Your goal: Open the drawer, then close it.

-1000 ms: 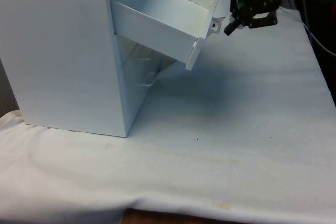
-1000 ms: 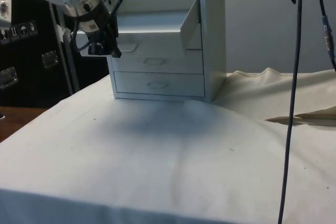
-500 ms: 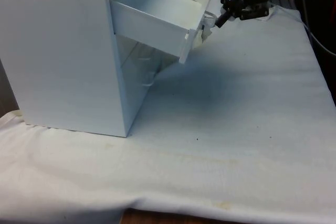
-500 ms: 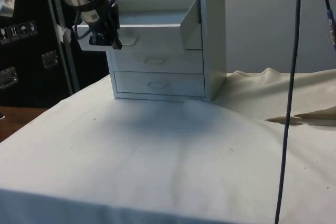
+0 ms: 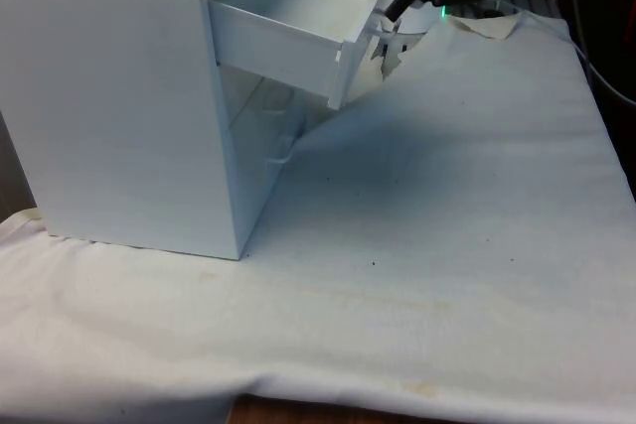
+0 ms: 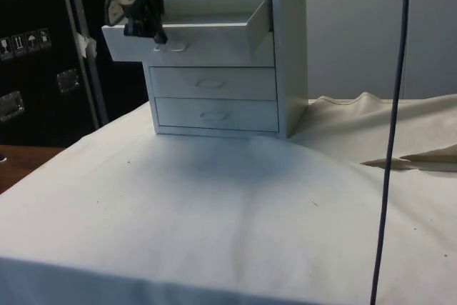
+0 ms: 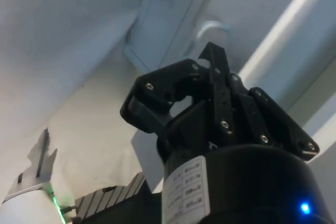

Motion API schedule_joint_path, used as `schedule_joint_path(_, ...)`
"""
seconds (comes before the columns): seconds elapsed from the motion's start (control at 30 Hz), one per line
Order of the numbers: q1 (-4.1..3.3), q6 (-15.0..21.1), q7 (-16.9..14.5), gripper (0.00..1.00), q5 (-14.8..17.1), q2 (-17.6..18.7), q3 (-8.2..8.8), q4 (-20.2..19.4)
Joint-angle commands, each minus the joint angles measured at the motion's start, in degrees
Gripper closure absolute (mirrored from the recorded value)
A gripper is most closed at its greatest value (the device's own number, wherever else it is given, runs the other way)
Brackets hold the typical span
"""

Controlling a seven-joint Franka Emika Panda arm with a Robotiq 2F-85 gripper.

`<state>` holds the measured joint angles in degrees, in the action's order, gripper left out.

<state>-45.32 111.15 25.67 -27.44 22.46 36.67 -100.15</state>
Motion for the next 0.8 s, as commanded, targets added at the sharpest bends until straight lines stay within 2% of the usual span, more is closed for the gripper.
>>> schedule_joint_path(0.0, 0.00, 0.1, -0.5, 1.00, -0.6, -0.7, 0.29, -0.2)
schedule_joint_path(0.23, 0.29, 0.6, -2.0, 1.00, -1.1, -1.4, 1.66, -0.4)
schedule_joint_path(0.27, 0.06, 0.0, -1.4, 1.00, -0.6, -1.1, 1.32, 0.0)
schedule_joint_path(0.3, 0.29, 0.6, -2.0, 1.00, -1.1, -1.4, 1.66, -0.4)
schedule_joint_path(0.5, 0.11, 0.5, -3.0, 1.00, -2.3, -1.5, 2.52, -0.5)
schedule_joint_path(0.57, 0.11, -0.1, -2.8, 1.00, -1.6, -1.3, 2.23, -0.2)
schedule_joint_path(0.6, 0.06, 0.3, -3.0, 1.00, -2.9, -1.6, 2.58, -0.6)
schedule_joint_path(0.77, -0.06, -0.3, -3.1, 1.00, -4.6, -1.9, 2.58, -0.7)
